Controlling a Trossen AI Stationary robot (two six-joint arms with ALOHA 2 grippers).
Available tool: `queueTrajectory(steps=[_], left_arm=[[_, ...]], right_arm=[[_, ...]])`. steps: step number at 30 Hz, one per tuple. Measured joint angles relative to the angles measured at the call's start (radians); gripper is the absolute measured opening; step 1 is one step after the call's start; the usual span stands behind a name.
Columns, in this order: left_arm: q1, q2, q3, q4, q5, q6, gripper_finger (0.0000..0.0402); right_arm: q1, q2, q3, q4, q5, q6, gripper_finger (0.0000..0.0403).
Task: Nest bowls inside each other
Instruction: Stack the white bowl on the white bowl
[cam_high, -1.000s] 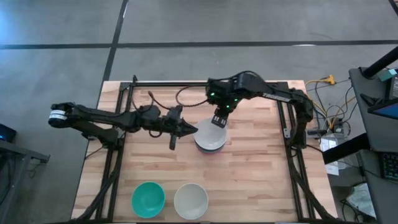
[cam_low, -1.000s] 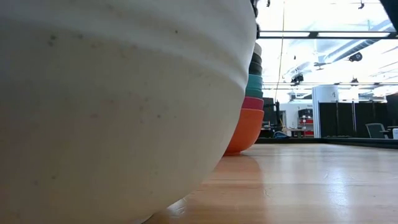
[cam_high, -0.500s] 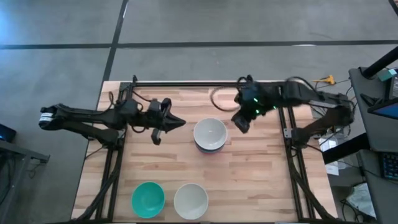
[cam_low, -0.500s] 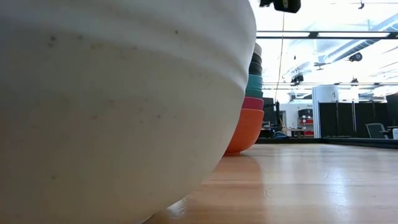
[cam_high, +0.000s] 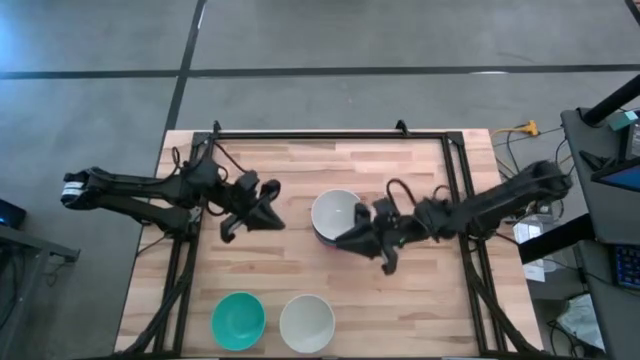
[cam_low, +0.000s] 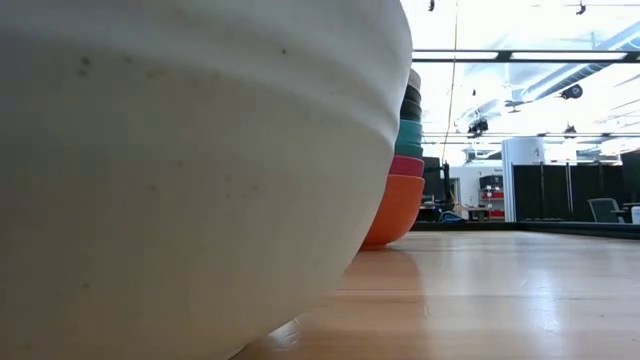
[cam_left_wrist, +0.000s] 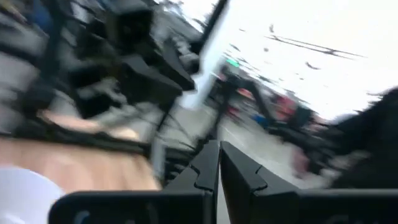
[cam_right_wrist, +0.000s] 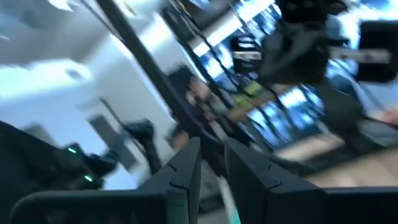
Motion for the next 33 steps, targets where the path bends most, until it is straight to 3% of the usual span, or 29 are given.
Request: queueTrajectory(steps=[5,10,13,17,22,24,29,33], left_arm=[[-0.053,-0.008,-0.001,-0.009,0.019,-0.081,0.0000],[-0.181,-0.022,-0.001,-0.005,-0.177,-0.081,0.0000],[-0.279,-0.022,-0.001,-0.007,-0.340,-0.081,0.0000],[-0.417,-0.019,-0.001,-0.006,-0.544,-0.081,0.0000],[-0.554,-0.010,-0.003,-0.025,-0.726,-0.016,0.0000],[-0.593,-0.006,-0.003,-0.024,-0.786,-0.003,0.0000],[-0.629,-0.006,-0.006,-0.024,-0.813,0.003,0.0000],[-0.637,-0.008,-0.014,-0.024,-0.769,0.007,0.0000]], right_arm=[[0.027,0.162,0.006,0.309,-0.065,-0.002,0.0068],[0.038,0.278,0.145,0.259,-0.210,-0.014,0.0068],[0.063,0.317,0.256,0.097,-0.231,-0.079,0.0068],[0.115,0.342,0.430,-0.287,-0.212,-0.292,0.0068],[0.183,0.362,0.627,-0.769,-0.061,-0.531,0.0068],[0.203,0.377,0.678,-0.872,0.001,-0.578,0.0068],[0.268,0.406,0.757,-1.034,0.045,-0.587,0.0068],[0.325,0.469,0.814,-1.120,0.054,-0.607,0.0068]])
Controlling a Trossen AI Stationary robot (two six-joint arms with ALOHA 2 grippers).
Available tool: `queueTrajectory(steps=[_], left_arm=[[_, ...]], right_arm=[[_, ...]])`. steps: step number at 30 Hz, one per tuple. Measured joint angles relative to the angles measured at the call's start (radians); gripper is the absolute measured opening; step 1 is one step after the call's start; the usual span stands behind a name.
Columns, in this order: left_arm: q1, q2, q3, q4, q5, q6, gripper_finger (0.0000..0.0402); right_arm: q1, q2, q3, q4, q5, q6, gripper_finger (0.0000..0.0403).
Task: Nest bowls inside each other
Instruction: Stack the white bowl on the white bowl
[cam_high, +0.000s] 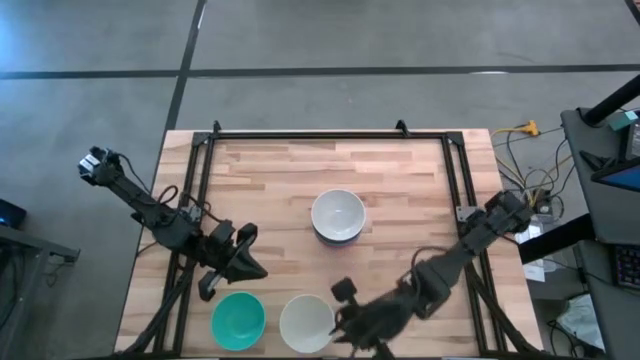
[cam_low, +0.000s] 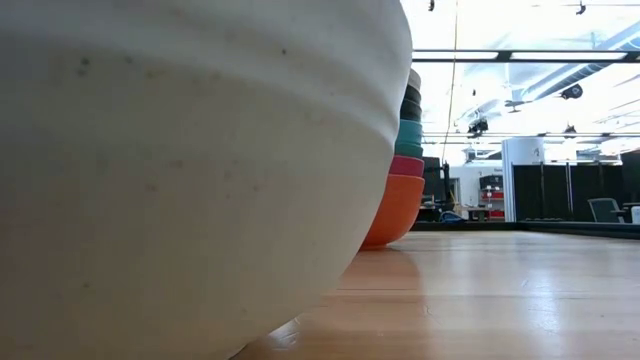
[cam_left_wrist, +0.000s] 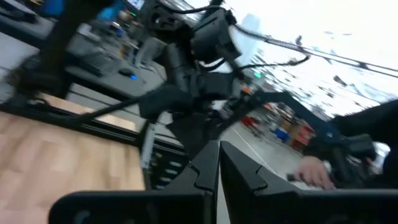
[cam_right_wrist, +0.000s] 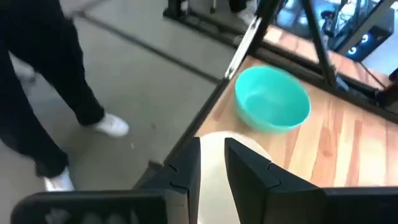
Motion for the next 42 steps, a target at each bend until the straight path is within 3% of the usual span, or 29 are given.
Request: queueTrajectory(steps=[7,13,19,30,42], left_arm=[[-0.019,-0.004,-0.030,-0.001,0.141,0.001,0.0000],[-0.049,-0.008,-0.053,-0.002,0.146,0.001,0.0000],[-0.072,-0.020,-0.053,-0.050,0.155,0.001,0.0000],[-0.079,-0.053,-0.055,-0.105,0.157,-0.001,0.0000],[-0.079,-0.064,-0.058,-0.129,0.158,0.000,0.0000]], right_arm=[[0.058,0.178,0.173,-0.142,0.128,-0.089,0.0068],[0.068,0.388,0.413,-0.443,0.160,-0.087,0.0068],[0.083,0.548,0.590,-0.597,0.199,-0.087,0.0068],[0.077,0.607,0.605,-0.597,0.112,-0.091,0.0068],[0.041,0.611,0.605,-0.580,0.112,-0.095,0.0068]])
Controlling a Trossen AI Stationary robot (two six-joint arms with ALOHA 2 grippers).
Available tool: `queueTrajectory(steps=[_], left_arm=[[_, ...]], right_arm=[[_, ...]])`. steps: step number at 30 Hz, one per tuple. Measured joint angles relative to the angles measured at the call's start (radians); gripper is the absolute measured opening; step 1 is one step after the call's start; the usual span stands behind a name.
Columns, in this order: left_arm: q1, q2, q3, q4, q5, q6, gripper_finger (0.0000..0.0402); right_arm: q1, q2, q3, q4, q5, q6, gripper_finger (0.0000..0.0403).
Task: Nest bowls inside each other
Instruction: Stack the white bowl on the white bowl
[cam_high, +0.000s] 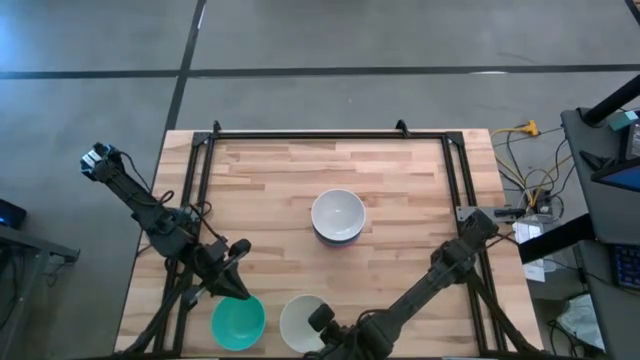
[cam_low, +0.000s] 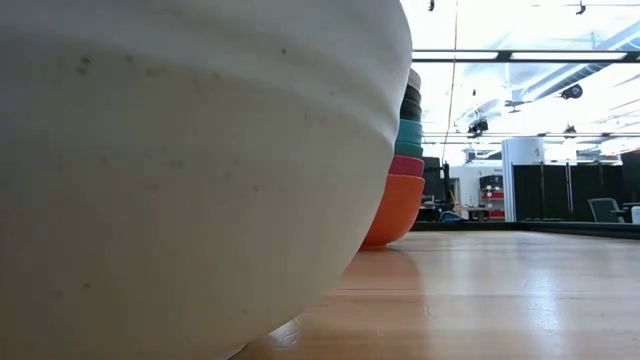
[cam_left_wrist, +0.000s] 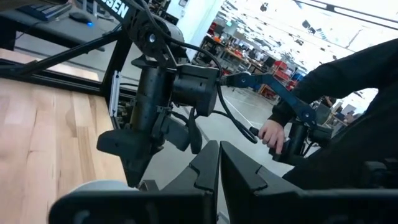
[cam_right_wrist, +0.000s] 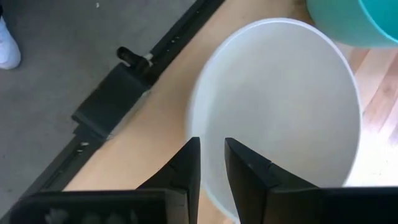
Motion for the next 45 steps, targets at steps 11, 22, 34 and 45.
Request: queueTrajectory(steps=[11,22,34,45], left_arm=[[-0.001,0.000,-0.003,0.000,0.000,-0.002,0.0000],[-0.001,0.001,-0.004,0.001,0.000,-0.002,0.0000],[-0.001,0.001,-0.004,0.001,0.000,-0.003,0.0000],[-0.001,0.001,-0.004,0.001,-0.001,-0.005,0.0000]], right_arm=[[-0.015,0.002,-0.007,0.009,-0.079,-0.048,0.0068],[-0.018,0.002,-0.024,0.011,-0.079,-0.044,0.0068],[-0.024,0.002,-0.104,0.016,-0.079,-0.044,0.0068],[-0.037,0.002,-0.099,0.035,-0.074,-0.044,0.0017]])
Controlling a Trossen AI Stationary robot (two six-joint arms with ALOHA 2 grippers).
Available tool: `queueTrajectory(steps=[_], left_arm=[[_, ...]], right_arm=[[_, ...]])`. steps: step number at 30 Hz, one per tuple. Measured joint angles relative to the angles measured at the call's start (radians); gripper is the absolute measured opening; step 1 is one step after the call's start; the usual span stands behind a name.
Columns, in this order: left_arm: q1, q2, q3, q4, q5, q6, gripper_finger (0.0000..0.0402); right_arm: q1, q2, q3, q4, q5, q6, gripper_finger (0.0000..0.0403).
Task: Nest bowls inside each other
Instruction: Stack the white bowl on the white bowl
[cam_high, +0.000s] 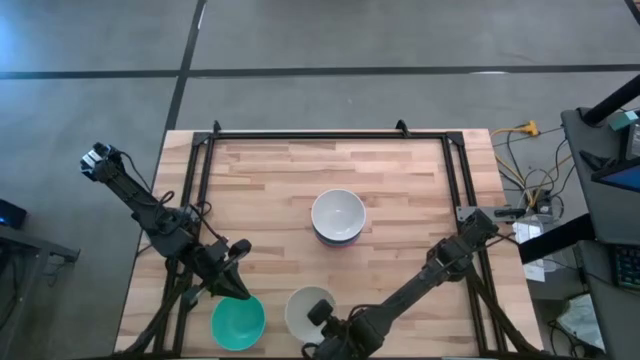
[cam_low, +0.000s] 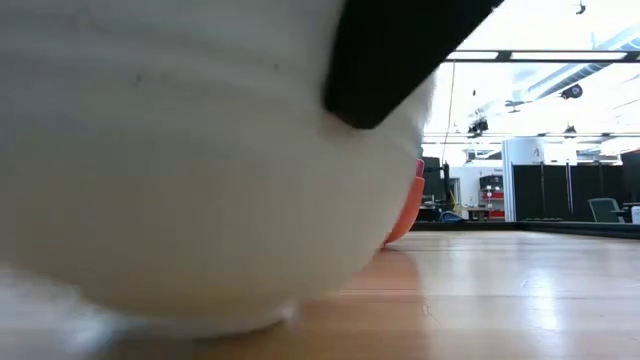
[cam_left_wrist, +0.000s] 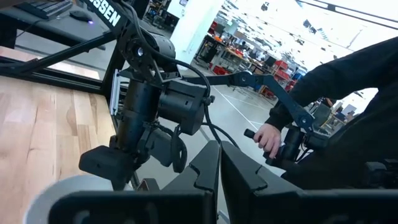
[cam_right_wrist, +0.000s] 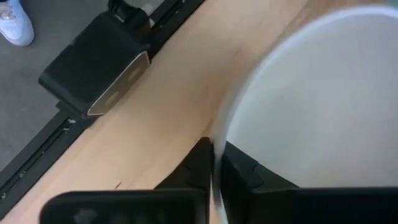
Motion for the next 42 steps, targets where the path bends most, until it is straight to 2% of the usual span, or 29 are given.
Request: queueTrajectory(steps=[6,12,17,21,25,32,42], left_arm=[[0.000,0.000,0.000,-0.004,0.000,0.000,0.0000],[0.000,0.000,-0.002,-0.020,0.000,0.005,0.0000],[0.000,0.000,-0.003,-0.028,-0.005,0.006,0.0000],[0.001,-0.005,-0.004,0.019,-0.020,0.034,0.0000],[0.001,-0.014,-0.004,0.090,-0.043,0.130,0.0000],[0.002,-0.029,-0.004,0.114,-0.141,0.240,0.0000],[0.004,-0.057,-0.004,0.112,-0.153,0.238,0.0000]], right_arm=[[0.000,0.000,0.019,-0.001,0.003,-0.004,0.0010],[0.000,-0.002,0.103,-0.006,0.008,-0.034,0.0009],[0.000,-0.088,0.096,-0.009,0.114,-0.039,0.0009],[-0.018,-0.177,0.098,-0.017,0.179,0.031,0.0009],[-0.058,-0.250,0.098,0.037,0.188,0.093,0.0009],[-0.152,-0.335,0.096,0.262,0.188,0.108,0.0009],[-0.253,-0.378,0.089,0.275,0.187,0.156,0.0009]])
